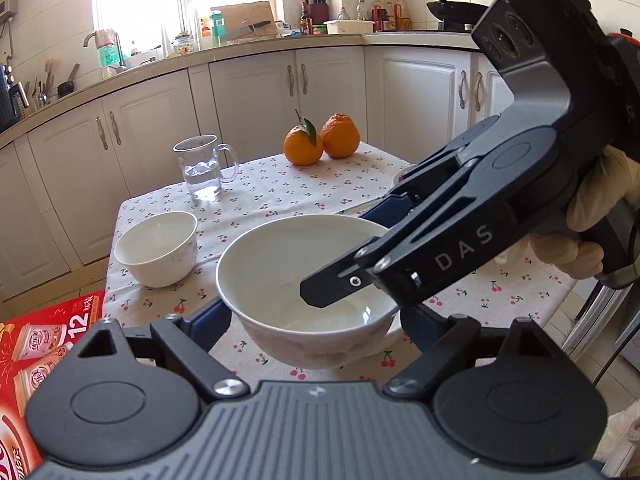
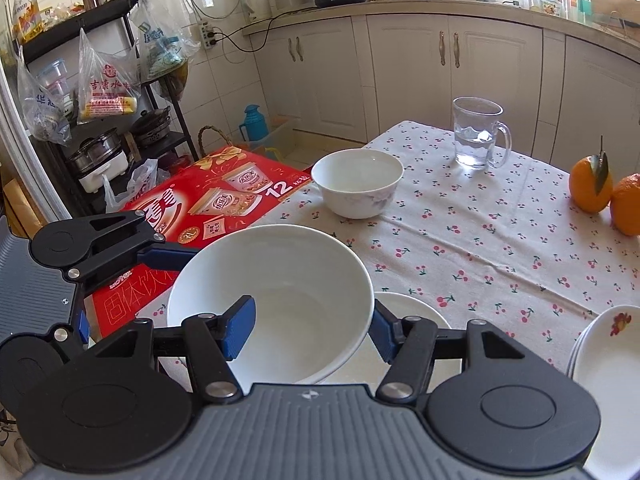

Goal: Organize plates and bowls
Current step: 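Lift the bowl with the right gripper and carry it toward the plate stack, then lower the held white bowl into the floral bowl with the right gripper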

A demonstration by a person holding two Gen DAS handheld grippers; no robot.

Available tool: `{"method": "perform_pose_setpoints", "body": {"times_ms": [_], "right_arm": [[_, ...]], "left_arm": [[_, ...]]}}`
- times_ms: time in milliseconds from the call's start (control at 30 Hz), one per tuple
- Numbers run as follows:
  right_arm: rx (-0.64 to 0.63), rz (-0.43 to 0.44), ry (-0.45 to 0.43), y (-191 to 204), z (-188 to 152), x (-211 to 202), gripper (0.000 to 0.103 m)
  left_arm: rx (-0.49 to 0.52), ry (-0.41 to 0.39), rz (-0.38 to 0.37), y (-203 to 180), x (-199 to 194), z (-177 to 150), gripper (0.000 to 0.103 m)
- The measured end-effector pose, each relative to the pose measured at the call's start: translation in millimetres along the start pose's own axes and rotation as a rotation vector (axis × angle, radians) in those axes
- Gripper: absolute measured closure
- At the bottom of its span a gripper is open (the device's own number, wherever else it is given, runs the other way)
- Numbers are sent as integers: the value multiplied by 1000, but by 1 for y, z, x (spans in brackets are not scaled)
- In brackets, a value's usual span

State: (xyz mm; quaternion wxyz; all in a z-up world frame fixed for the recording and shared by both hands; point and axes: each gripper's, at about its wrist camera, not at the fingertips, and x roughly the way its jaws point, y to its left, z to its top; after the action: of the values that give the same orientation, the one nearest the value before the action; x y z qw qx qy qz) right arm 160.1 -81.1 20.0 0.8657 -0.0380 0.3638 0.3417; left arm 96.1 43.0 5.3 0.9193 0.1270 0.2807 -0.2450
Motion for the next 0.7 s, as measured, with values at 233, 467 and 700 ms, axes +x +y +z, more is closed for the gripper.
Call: {"method": "perform_pose_setpoints", "body": {"times_ms": [233,467,700], "right_arm": [[25,-52,-4,-18,-7,-13,37],[47,-88,9,-32,-10,-9,37],[72,-96,23,-41,-15,0,37]], "left_arm": [[24,-1,-47,-9,20,9,12],[14,21,-83,-8,40,9,12],[-7,45,-112,-6,52,6,12]]}}
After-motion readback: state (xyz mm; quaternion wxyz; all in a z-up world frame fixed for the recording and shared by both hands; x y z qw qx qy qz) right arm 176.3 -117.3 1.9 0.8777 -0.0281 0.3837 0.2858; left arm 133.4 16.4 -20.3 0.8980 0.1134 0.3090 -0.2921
